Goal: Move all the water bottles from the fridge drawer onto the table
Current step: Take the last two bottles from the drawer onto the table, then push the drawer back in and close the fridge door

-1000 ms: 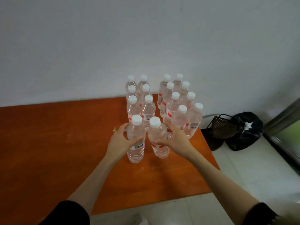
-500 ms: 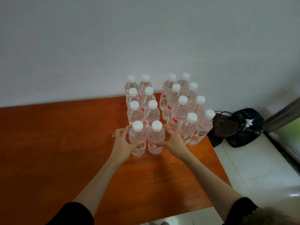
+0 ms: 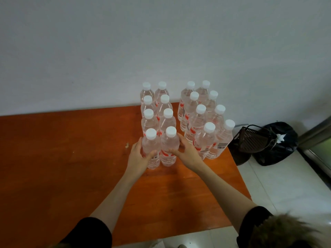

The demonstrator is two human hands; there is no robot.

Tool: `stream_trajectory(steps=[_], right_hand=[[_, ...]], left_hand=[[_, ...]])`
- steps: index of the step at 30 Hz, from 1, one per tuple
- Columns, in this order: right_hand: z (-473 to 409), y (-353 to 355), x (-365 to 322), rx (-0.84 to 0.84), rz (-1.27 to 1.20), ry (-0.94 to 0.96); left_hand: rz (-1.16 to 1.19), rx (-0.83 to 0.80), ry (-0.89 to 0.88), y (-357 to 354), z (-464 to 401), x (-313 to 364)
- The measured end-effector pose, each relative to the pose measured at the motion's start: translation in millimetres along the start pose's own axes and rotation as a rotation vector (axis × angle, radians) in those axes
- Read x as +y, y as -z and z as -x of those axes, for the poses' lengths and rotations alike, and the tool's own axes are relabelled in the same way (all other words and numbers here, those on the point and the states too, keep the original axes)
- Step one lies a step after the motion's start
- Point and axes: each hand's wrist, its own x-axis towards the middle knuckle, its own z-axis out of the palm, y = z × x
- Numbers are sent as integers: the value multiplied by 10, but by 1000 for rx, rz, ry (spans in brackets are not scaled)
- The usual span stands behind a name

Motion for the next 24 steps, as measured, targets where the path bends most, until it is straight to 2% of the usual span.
stream_trajectory(steps=[3, 6, 9, 12, 16, 18, 20, 24], right_hand=[[149, 10, -51, -9, 33, 19], [350, 46, -38, 39, 167, 16], [596, 182, -115, 87, 260, 96], [902, 474, -320, 184, 370, 230], [1366, 972, -452, 420, 726, 377], [1613, 1221, -414, 517, 941, 336], [1918, 1435, -360, 581, 1102, 206], [2748, 1687, -215, 764, 1284, -11]], left_hand=[[-4, 19, -3, -29, 134, 26], [18, 152, -74, -30, 355, 41], [-55, 199, -239, -26, 605, 157], [-172, 148, -444, -17, 742, 435], [-420, 100, -704, -101, 903, 947], [-517, 59, -809, -208, 984, 1221], [-584, 3, -934, -354, 1070, 1481], [-726, -66, -1151, -718, 1366, 1805]])
